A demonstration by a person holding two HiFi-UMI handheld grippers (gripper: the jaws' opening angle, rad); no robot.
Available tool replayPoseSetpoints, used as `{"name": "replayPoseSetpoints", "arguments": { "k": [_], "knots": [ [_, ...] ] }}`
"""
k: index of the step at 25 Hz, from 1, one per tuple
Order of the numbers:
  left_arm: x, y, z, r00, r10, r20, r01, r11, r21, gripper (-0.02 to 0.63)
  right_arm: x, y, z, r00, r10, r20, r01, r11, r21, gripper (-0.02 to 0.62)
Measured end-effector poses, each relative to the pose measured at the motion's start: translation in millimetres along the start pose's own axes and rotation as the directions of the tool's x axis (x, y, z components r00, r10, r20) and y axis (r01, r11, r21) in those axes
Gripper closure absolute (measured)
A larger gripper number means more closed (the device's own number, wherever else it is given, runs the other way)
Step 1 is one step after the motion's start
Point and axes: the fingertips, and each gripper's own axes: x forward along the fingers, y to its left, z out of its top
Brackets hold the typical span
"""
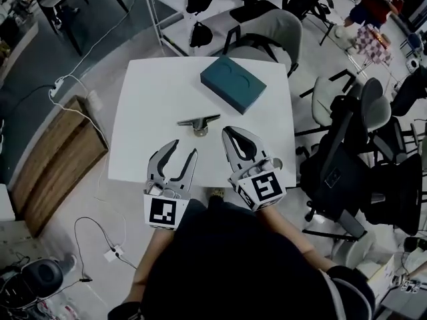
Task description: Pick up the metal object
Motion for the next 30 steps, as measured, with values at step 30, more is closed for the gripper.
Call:
{"name": "replayPoseSetpoints", "arguments": {
  "k": [30],
  "knots": [
    [118,-8,-223,0.667,-0.279,-0.690,0.605,0.744,0.284,0.457,25,-62,-93,0.937,-0.218,-0.275,0.257,0.959,0.117,0.566]
  ]
}}
